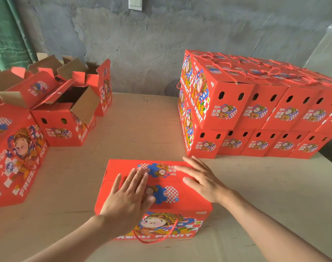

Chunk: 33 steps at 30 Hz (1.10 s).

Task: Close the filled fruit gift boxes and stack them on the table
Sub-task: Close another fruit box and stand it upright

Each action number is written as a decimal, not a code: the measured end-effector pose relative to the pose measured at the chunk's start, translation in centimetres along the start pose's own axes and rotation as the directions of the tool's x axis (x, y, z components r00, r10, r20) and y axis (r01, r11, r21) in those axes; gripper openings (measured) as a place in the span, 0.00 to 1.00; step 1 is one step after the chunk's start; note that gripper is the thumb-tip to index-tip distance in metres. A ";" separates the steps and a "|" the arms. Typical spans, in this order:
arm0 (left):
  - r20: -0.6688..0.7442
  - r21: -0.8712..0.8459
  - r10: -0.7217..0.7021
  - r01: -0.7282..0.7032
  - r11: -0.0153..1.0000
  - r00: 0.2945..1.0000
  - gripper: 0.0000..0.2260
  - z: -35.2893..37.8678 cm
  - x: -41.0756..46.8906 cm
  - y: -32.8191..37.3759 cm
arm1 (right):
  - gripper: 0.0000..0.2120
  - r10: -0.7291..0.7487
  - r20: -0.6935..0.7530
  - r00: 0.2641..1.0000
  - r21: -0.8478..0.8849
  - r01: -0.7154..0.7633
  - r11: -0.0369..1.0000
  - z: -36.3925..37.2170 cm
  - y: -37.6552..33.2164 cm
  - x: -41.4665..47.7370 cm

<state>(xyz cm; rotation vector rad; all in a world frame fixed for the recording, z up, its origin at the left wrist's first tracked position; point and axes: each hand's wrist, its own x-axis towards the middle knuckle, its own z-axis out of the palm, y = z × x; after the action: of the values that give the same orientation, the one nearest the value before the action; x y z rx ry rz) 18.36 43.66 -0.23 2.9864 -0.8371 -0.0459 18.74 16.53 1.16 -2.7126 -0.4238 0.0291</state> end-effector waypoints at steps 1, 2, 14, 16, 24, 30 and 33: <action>-0.005 -0.012 -0.025 0.025 1.000 1.000 0.39 0.2 -0.4 0.4 | 0.19 -0.006 -0.013 1.000 0.022 0.007 1.000 0.2 0.0 0.2; -0.019 -0.010 -0.030 0.030 1.000 0.999 0.41 0.2 -0.5 0.6 | 0.18 -0.008 -0.032 0.999 0.029 0.009 1.000 0.2 -0.1 0.3; -0.099 0.006 -0.118 0.119 0.993 0.988 0.35 -0.8 4.3 -5.7 | 0.31 0.341 -0.121 0.932 -0.289 -0.362 0.886 2.2 -6.6 -5.1; -0.121 -0.212 -0.336 0.306 0.928 0.934 0.32 0.2 4.1 -4.7 | 0.34 0.403 -0.025 0.915 -0.267 -0.395 0.879 2.1 -7.9 -6.5; 0.005 -0.796 -0.502 0.308 0.521 0.865 0.28 2.9 -1.8 0.2 | 0.33 0.448 -0.027 0.894 -0.010 -0.448 0.894 2.4 -11.3 -9.2; 0.573 -0.768 -0.305 0.628 0.125 0.761 0.36 2.7 -3.7 0.8 | 0.27 0.745 0.206 0.635 0.658 -0.653 0.374 3.5 -8.7 -8.1; 0.710 -0.660 -0.214 0.740 0.129 0.671 0.38 2.7 -4.5 0.3 | 0.22 0.655 0.444 0.611 0.774 -0.630 0.064 4.8 -8.1 -6.5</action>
<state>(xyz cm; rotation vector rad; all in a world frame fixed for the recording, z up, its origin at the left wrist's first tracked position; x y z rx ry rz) 14.24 45.69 -2.86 1.8502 0.3197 -0.9529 9.79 23.49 -0.37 -1.5243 0.7376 0.3677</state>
